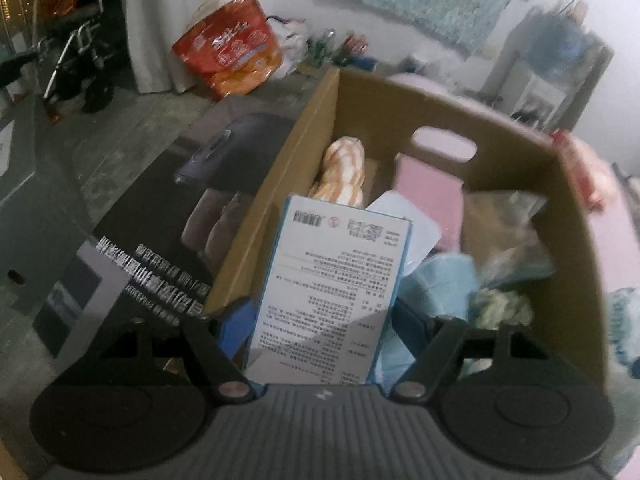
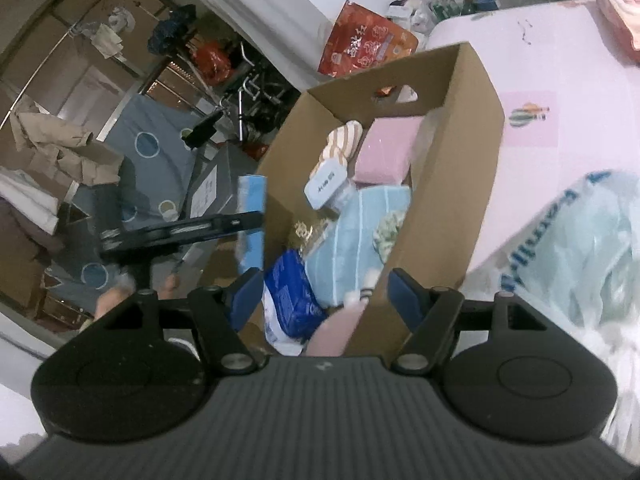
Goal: Organize soft objects
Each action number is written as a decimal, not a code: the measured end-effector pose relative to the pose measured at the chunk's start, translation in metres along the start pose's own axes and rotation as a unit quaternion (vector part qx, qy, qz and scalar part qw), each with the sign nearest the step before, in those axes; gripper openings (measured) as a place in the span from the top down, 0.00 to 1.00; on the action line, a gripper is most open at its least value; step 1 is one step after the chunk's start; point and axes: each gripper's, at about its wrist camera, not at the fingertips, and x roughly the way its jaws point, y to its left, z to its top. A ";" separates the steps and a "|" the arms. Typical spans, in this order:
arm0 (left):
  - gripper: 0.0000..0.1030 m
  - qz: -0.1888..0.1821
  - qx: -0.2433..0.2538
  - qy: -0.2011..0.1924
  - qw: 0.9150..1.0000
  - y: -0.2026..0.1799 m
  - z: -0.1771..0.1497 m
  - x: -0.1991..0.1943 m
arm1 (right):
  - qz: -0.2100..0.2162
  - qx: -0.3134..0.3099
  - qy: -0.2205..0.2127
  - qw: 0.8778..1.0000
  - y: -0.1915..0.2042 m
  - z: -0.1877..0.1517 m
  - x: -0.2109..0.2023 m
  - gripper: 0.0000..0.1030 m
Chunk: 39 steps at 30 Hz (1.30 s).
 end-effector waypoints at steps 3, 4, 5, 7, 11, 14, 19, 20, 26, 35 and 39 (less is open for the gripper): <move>0.26 0.030 0.011 0.017 0.999 -0.007 -0.004 0.004 | 0.004 0.003 -0.003 1.000 -0.005 -0.003 -0.004 0.33; 0.26 0.034 0.014 0.023 0.999 -0.009 -0.004 0.005 | 0.003 0.003 -0.006 1.000 -0.006 -0.004 -0.006 0.32; 0.26 0.038 0.018 0.027 0.999 -0.011 -0.004 0.005 | 0.003 0.003 -0.009 1.000 -0.008 -0.004 -0.008 0.32; 0.25 0.052 0.028 0.030 0.998 -0.017 -0.007 0.003 | 0.005 0.006 -0.014 1.000 -0.010 -0.006 -0.014 0.31; 0.26 0.076 0.035 0.034 0.996 -0.023 -0.011 -0.004 | 0.009 0.011 -0.020 1.000 -0.011 -0.009 -0.018 0.30; 0.26 0.085 0.035 0.030 0.995 -0.023 -0.016 -0.013 | 0.012 0.012 -0.024 1.000 -0.011 -0.010 -0.022 0.30; 0.27 0.085 0.027 0.026 0.996 -0.019 -0.025 -0.028 | 0.019 0.015 -0.033 0.999 -0.011 -0.015 -0.026 0.29; 0.26 0.083 0.024 0.023 0.996 -0.019 -0.026 -0.033 | 0.020 0.016 -0.035 0.999 -0.011 -0.016 -0.027 0.29; 0.15 0.058 0.003 -0.033 0.998 -0.018 -0.041 -0.081 | 0.006 0.001 -0.058 0.998 -0.007 -0.027 -0.039 0.25; 0.00 -0.011 0.043 -0.159 0.986 -0.056 -0.086 -0.157 | -0.112 -0.075 -0.124 0.983 0.005 -0.065 -0.052 0.14; 0.00 -0.054 0.070 -0.190 0.978 -0.077 -0.112 -0.171 | -0.148 -0.107 -0.151 0.971 0.021 -0.090 -0.059 0.01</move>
